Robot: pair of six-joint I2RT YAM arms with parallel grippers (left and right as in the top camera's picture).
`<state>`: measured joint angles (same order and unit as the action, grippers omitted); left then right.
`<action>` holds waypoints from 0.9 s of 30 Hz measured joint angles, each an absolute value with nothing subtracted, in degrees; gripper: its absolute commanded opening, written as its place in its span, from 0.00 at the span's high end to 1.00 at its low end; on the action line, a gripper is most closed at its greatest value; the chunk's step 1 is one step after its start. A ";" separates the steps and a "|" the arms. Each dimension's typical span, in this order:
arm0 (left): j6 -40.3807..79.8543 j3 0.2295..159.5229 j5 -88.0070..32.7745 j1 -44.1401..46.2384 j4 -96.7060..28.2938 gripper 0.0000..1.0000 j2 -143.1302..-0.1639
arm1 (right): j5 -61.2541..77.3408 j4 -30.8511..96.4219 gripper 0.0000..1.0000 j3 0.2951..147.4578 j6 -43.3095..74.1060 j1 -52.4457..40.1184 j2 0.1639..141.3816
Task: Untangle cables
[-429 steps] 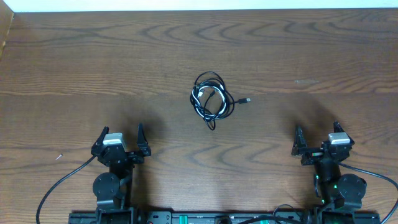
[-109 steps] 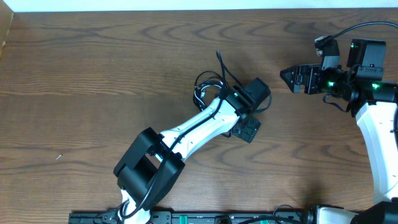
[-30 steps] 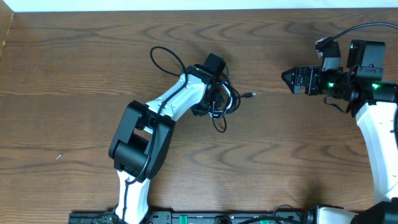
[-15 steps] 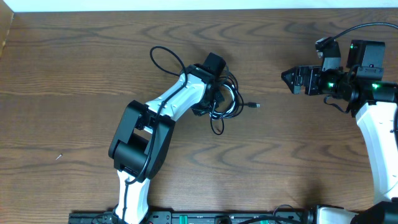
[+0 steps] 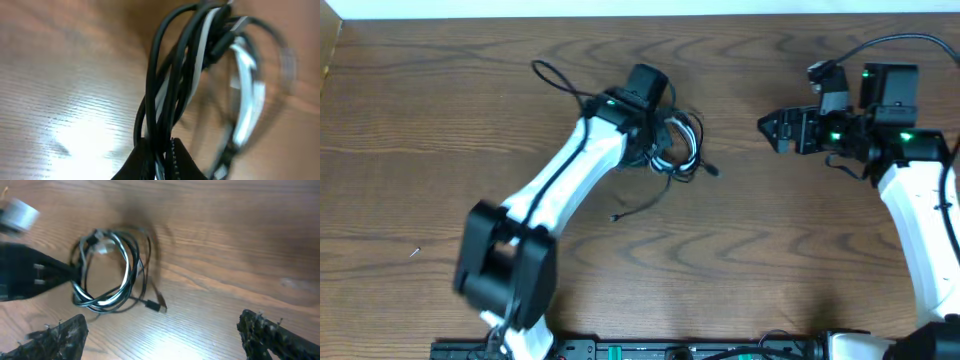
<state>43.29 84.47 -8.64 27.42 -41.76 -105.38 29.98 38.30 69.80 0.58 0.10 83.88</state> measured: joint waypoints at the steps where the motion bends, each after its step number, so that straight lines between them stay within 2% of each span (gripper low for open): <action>1: 43.16 84.47 -8.64 27.44 -41.69 0.92 -103.81 | 29.98 38.00 0.09 69.80 0.93 -0.34 84.31; 11: 42.54 84.47 -9.45 27.46 -39.59 0.93 -101.80 | 30.70 34.22 0.17 69.80 4.29 -5.56 88.77; 20: 38.98 84.47 -12.69 27.29 -37.19 0.93 -101.80 | 31.35 33.39 0.17 69.80 5.45 -8.19 92.62; 27: 34.11 84.20 -21.65 24.51 -26.15 0.92 -98.17 | 31.31 33.39 0.15 69.80 5.82 -8.16 95.24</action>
